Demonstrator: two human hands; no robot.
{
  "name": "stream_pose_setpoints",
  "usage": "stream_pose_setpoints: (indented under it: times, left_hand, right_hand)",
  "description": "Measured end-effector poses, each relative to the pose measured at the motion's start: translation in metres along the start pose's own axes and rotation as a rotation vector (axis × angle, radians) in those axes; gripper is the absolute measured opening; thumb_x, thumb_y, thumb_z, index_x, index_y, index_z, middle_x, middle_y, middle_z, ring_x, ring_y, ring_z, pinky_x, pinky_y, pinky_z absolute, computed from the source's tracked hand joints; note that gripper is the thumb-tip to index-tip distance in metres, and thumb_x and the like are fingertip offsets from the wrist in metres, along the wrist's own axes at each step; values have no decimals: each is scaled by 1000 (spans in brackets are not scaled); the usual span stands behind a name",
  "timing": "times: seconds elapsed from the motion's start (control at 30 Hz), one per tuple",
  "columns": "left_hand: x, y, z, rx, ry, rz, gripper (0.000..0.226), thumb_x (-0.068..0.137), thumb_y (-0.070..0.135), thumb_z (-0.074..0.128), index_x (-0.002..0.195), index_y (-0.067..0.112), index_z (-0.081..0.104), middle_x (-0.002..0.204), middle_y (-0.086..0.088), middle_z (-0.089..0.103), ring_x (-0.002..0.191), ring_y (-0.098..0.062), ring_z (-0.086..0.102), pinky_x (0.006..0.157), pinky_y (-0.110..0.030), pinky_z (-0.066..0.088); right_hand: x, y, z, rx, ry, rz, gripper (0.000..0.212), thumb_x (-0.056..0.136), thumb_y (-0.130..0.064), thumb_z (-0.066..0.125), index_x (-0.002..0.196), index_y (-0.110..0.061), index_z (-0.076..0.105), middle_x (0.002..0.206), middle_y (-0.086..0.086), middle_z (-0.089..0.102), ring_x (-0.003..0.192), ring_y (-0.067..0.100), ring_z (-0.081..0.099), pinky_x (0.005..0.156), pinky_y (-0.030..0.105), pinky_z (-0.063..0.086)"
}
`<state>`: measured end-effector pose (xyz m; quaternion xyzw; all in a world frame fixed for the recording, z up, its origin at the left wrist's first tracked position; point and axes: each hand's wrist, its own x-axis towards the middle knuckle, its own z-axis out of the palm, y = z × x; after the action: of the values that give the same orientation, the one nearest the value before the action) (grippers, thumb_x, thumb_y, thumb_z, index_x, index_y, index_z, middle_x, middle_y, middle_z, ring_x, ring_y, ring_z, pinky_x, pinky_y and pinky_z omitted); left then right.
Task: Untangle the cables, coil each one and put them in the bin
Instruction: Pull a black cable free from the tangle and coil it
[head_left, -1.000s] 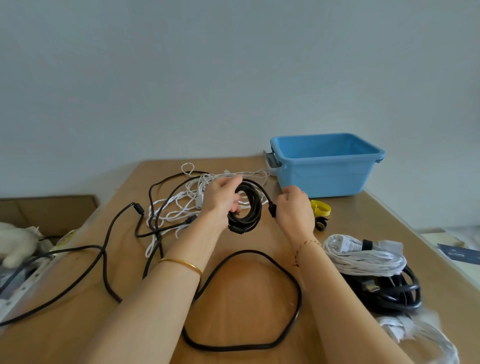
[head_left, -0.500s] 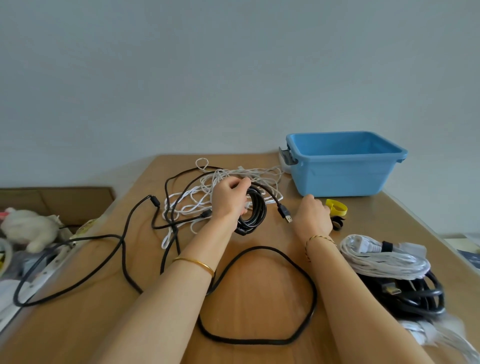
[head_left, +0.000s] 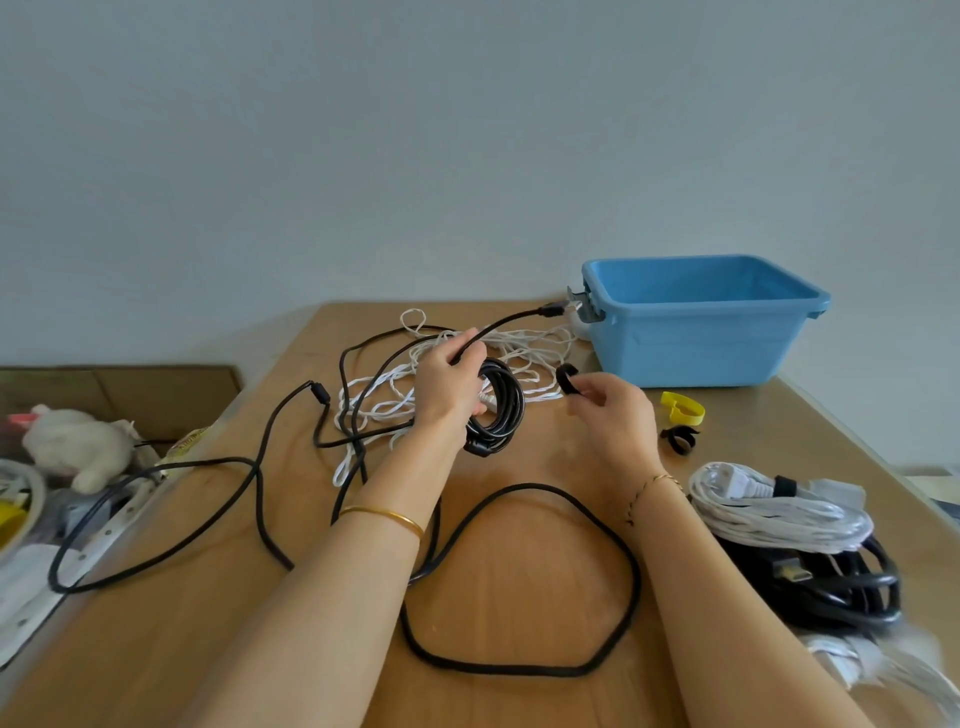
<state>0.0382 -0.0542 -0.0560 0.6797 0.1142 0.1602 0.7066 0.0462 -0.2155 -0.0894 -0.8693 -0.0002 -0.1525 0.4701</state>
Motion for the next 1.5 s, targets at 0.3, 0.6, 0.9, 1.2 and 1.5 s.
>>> stream_pose_setpoints:
  times: [0.3,0.6,0.9,1.2,1.5]
  left_hand:
    - [2,2,-13,113,98,22,30,100,32,41,101,19,68,63,3,49,52,-10,43,42,-19,39]
    - [6,-11,-20,323,126,246,42,89,22,48,51,19,32,45,5,29,51,-21,34,54,-36,33]
    - [4,4,-16,406,63,332,32,91,21,54,60,17,58,47,9,44,45,-8,37,50,-25,30]
    - [-1,25,-16,118,17,168,14,86,13,54,74,7,54,51,0,44,34,-9,39,37,-17,29]
    - [-5,33,-22,102,-168,120,19,93,27,51,87,8,53,45,3,50,40,-15,46,48,-25,44]
  right_hand:
    - [-7,-58,-26,116,-378,-133,25,88,2,48,92,-15,66,65,-2,48,56,11,44,50,19,47]
    - [-11,-117,-16,-94,68,-371,20,88,-28,58,79,-11,64,60,-5,51,58,12,46,53,26,35]
    - [0,-83,13,128,-357,-346,25,91,-11,56,115,-11,67,102,-3,67,97,9,61,91,26,48]
    - [11,-68,20,-68,-381,-472,16,87,-28,63,95,-14,63,86,2,65,81,18,60,73,33,48]
    - [11,-69,14,-16,-275,-481,18,86,-24,61,94,-9,66,79,5,65,74,19,58,68,32,45]
